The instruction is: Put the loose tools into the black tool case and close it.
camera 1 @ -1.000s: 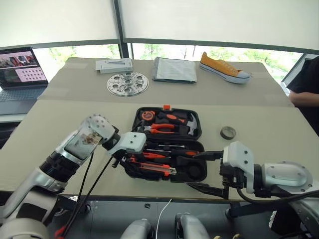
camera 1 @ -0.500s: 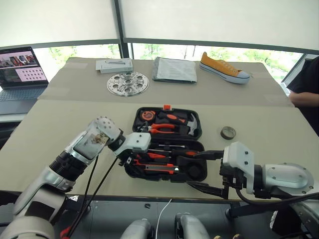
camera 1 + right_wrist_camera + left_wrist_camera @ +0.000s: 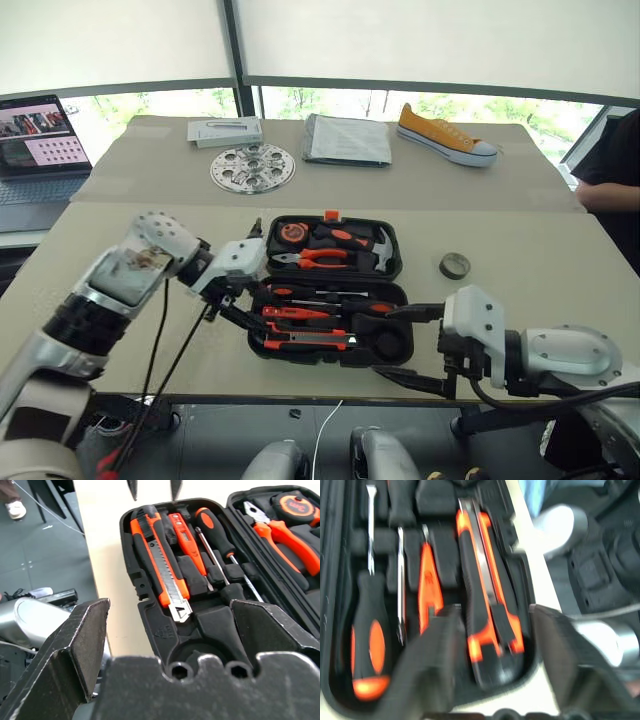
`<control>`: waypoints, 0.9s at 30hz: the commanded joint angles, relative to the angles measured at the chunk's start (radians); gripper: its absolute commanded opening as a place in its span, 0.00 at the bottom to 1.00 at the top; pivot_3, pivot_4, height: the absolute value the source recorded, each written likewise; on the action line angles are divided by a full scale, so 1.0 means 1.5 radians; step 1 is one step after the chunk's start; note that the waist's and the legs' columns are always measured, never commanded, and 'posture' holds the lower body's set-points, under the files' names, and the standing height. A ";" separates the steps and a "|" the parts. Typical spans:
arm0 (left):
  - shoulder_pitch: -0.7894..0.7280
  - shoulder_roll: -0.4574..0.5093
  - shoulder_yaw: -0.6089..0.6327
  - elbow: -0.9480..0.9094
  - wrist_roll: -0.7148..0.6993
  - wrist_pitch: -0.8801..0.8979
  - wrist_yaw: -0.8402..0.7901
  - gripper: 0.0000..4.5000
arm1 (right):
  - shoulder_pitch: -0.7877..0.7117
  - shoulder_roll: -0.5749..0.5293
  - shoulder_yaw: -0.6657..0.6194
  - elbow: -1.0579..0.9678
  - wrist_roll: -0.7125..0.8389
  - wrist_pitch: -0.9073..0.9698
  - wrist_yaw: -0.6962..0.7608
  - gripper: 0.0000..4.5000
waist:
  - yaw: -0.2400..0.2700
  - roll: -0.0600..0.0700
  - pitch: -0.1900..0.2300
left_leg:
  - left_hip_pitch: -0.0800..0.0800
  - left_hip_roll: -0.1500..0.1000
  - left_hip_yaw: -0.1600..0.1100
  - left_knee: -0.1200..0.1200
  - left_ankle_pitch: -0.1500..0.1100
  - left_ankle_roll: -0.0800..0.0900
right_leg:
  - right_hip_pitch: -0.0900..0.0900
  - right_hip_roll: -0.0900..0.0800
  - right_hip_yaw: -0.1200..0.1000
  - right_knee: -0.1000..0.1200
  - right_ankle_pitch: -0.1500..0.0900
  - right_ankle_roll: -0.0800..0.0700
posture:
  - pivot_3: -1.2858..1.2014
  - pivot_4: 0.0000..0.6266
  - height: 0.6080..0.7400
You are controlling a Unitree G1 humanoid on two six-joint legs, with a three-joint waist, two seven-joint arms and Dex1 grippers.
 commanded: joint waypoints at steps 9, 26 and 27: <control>0.016 0.011 -0.053 0.008 0.076 -0.093 -0.003 0.02 | -0.019 0.008 -0.010 -0.009 0.004 -0.014 -0.001 1.00 | 0.000 0.000 0.000 | 0.000 0.000 0.000 0.000 0.000 0.000 | 0.000 0.000 0.000 0.000 0.000 0.000 | 0.52 0.24 1.00; -0.038 -0.014 -0.039 0.023 0.006 -0.065 -0.004 0.02 | -0.012 0.008 -0.020 -0.015 0.013 -0.007 -0.012 1.00 | 0.003 -0.001 0.000 | -0.001 0.000 0.000 0.001 0.000 0.000 | 0.000 0.000 0.000 0.001 0.000 0.000 | 0.52 0.24 1.00; -0.044 -0.016 -0.044 0.025 0.001 -0.063 -0.004 0.02 | -0.014 0.009 -0.018 -0.014 0.012 -0.007 -0.013 1.00 | 0.002 -0.001 0.000 | -0.002 0.000 0.000 0.002 0.000 0.000 | -0.001 0.000 0.000 0.001 0.000 0.000 | 0.52 0.24 1.00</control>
